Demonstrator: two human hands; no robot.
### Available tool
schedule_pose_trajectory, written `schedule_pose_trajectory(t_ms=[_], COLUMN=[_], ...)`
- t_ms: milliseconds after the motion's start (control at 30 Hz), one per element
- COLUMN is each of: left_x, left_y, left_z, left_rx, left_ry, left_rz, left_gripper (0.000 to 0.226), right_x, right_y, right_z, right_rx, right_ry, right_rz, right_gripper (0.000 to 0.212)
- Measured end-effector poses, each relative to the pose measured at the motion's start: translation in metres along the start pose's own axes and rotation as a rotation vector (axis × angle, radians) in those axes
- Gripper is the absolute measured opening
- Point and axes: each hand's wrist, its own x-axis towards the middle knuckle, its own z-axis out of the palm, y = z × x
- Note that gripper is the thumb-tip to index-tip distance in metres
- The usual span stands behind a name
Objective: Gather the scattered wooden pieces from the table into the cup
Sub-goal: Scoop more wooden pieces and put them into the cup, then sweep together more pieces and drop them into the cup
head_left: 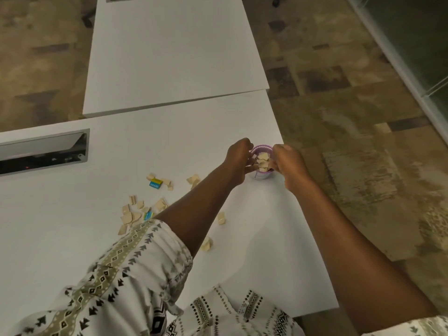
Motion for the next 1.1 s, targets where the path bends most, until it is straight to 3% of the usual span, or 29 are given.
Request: schedule_pose_trajectory(t_ms=[133, 233, 300, 600, 700, 800, 900, 1000, 1100], left_x=[0.003, 0.000, -0.004, -0.035, -0.046, -0.055, -0.066, -0.076, -0.087], left_y=[-0.016, -0.036, -0.052, -0.112, -0.120, -0.130, -0.150, -0.177, -0.205], left_z=[-0.029, -0.059, -0.084, -0.193, -0.214, -0.231, -0.247, -0.263, -0.275], left_rx=[0.064, 0.097, 0.091, 0.025, 0.010, 0.039, 0.266, 0.611, 0.858], left_ry=[0.026, 0.091, 0.142, 0.375, 0.422, 0.456, 0.505, 0.636, 0.688], left_rz=[0.039, 0.035, 0.016, -0.093, -0.089, -0.037, 0.060, 0.149, 0.064], left_gripper=[0.027, 0.035, 0.035, 0.031, 0.029, 0.028, 0.030, 0.035, 0.055], right_x=[0.003, 0.006, 0.009, 0.022, 0.012, -0.016, -0.052, -0.081, -0.109], right_y=[0.023, 0.038, 0.043, 0.035, 0.027, 0.022, 0.041, 0.085, 0.129], right_z=[0.013, 0.024, 0.027, 0.041, 0.043, 0.047, 0.061, 0.080, 0.097], right_rx=[-0.685, -1.023, -1.124, -1.185, -1.199, -1.151, -0.960, -0.962, -1.096], right_ry=[-0.090, -0.247, -0.256, -0.211, -0.114, 0.023, -0.060, -0.277, -0.384], right_rz=[-0.513, -0.544, -0.558, -0.474, -0.478, -0.610, -0.738, -0.580, -0.409], right_gripper=[0.034, 0.052, 0.057, 0.051, 0.042, 0.048, 0.053, 0.062, 0.079])
